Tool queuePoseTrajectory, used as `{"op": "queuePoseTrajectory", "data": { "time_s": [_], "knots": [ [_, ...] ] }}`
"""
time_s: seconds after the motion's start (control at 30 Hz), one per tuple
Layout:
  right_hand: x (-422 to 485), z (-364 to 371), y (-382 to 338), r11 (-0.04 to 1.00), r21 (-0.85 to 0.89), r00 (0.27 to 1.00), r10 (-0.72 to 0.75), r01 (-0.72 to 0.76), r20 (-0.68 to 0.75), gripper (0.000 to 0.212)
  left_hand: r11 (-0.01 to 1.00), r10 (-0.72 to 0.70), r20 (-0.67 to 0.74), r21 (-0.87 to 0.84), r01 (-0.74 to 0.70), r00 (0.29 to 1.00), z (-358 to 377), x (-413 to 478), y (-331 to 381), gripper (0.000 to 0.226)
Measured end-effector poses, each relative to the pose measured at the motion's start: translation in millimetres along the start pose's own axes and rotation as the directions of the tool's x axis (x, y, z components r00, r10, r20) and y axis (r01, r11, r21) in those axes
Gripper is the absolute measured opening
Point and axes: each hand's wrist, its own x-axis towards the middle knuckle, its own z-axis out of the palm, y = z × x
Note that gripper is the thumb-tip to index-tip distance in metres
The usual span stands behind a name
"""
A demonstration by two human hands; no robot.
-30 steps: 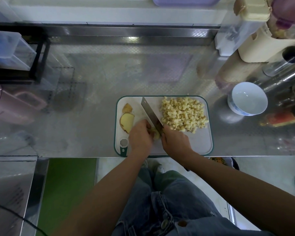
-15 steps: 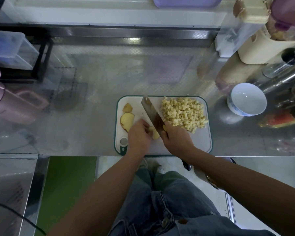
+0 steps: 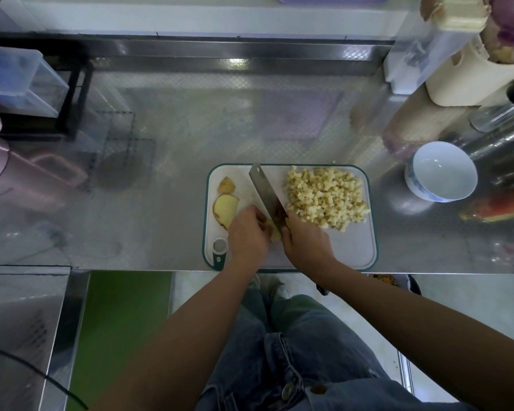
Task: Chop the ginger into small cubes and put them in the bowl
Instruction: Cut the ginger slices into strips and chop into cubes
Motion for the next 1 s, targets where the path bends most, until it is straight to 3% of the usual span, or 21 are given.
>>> {"op": "queuePoseTrajectory", "data": {
  "time_s": [0.17,0.53,1.0],
  "knots": [
    [4,-4,1,0.999,0.041,1.0,-0.002,0.003,-0.027,0.028,0.999,0.018,-0.004,-0.029,-0.018,1.0,0,0,-3,0.006],
    [-17,-4,3,1.0,0.012,0.999,-0.024,0.024,0.039,0.012,0.999,0.019,-0.015,-0.041,-0.02,1.0,2,-1,-5,0.005],
    [6,3,-11,0.999,0.039,1.0,0.0,-0.001,0.002,0.017,1.0,0.017,-0.02,-0.01,-0.017,1.0,3,2,-5,0.008]
  ]
}}
